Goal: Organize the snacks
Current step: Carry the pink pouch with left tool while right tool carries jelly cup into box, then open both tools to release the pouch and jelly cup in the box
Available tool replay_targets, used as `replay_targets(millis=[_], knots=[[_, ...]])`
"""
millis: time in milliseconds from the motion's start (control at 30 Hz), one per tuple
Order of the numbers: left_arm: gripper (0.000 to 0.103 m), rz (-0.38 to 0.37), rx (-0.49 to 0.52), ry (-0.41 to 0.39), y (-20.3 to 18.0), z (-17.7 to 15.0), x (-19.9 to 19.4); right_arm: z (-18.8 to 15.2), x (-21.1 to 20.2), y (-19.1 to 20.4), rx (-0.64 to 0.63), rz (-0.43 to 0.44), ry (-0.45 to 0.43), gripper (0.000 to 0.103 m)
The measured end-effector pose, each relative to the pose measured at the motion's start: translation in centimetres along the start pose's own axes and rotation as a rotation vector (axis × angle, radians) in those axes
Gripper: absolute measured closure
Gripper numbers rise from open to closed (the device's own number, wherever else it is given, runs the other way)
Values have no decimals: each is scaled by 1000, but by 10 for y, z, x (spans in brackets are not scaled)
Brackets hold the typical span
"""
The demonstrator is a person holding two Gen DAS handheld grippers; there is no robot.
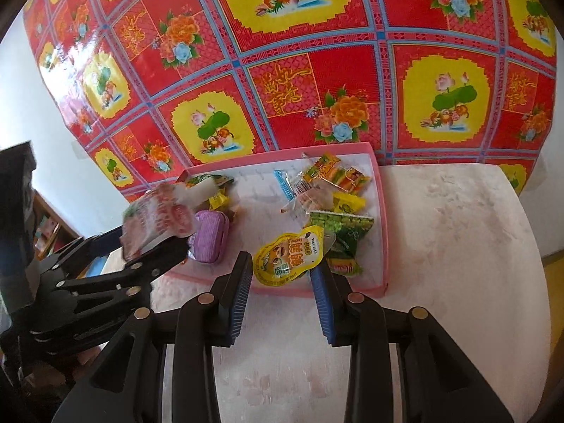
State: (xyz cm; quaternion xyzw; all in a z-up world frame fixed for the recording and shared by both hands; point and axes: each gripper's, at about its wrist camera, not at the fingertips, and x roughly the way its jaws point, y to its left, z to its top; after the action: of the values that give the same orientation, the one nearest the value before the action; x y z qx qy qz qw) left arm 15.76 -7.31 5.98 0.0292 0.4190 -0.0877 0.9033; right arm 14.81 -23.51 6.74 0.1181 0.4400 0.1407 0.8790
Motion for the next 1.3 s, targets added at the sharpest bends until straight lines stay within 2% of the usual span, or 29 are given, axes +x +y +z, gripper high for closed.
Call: replay_targets(millis=[300, 600, 833, 1100, 1300], knots=[[20, -9, 15, 30, -7, 29, 41, 8, 20, -5, 1, 18, 21, 68], [20, -12, 6, 62, -6, 44, 76, 11, 37, -9, 1, 36, 41, 68], [17, -17, 8, 46, -10, 43, 82, 15, 46, -9, 2, 47, 47, 68], [15, -24, 10, 63, -15, 40, 86, 15, 47, -9, 2, 51, 43, 68], [15, -16, -7, 77, -3, 38, 85, 17, 49, -8, 1, 48, 43, 68]])
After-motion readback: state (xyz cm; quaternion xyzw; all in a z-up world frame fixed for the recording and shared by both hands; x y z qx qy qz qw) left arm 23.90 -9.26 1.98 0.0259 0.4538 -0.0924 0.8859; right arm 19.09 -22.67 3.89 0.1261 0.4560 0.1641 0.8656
